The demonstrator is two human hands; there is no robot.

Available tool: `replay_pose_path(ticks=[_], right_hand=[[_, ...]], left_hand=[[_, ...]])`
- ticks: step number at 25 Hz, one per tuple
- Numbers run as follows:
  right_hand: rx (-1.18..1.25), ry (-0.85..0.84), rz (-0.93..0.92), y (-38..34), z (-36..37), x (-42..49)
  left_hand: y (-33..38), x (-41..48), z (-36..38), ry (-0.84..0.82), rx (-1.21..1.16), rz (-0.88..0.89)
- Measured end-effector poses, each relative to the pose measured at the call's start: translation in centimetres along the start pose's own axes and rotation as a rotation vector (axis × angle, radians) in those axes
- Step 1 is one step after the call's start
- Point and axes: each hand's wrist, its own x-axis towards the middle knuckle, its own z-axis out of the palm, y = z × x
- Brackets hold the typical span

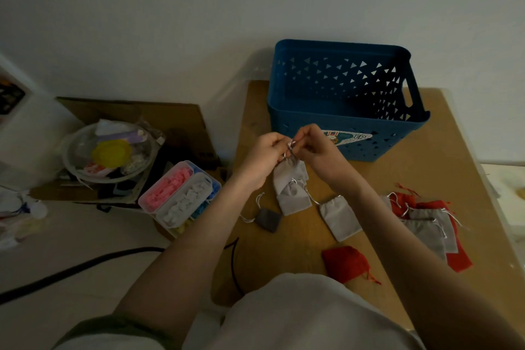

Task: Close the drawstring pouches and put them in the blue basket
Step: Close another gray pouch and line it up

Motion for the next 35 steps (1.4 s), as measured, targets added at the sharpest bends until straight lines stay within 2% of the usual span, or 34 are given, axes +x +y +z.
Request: replay_pose_path(ticks=[7, 13, 17, 22, 24, 27, 29, 32, 35], right_hand=[[-0.142, 0.128, 0.094, 0.4, 0.2, 0.3], [-0.156, 0.136, 0.114, 0.3, 0.6, 0.4], [-0.207, 0.232, 0.074, 0.4, 0.7, 0.4], [-0.31, 0.181, -0.101, 0.6, 1.0, 0.1], [-0.297, 0.187, -0.124, 0.5, 1.2, 0.0], [-0.206, 0.23, 0.006, 0.3, 1.4, 0.2], [-0.178, 0.182, 0.147, 0.3, 1.5, 0.6], [-0.167, 0.135, 0.206, 0.3, 1.5, 0.4], [-0.034, 0.117, 0.287, -0.5, 1.2, -0.2]], left_hand=[[-0.2, -0.8, 0.8, -0.043, 0.161, 0.079], [-0.2, -0.6, 0.9, 0.073, 0.223, 0.155], [0.0, -0.4, 1.2, 0.126, 0.154, 0.075], [-0.4, 0.4, 0.9, 0.079, 0.026, -0.131], [-0.1, 0.4, 0.6, 0.047, -0.016, -0.157], [0.3, 0.1, 0.4, 0.015, -0.065, -0.116], [0.3, 0.0, 0.5, 0.019, -0.096, -0.093], [0.2, -0.2, 0.5, -0.005, -0.094, -0.061], [-0.1, -0.3, 0.2, -0.01, -0.024, -0.022]])
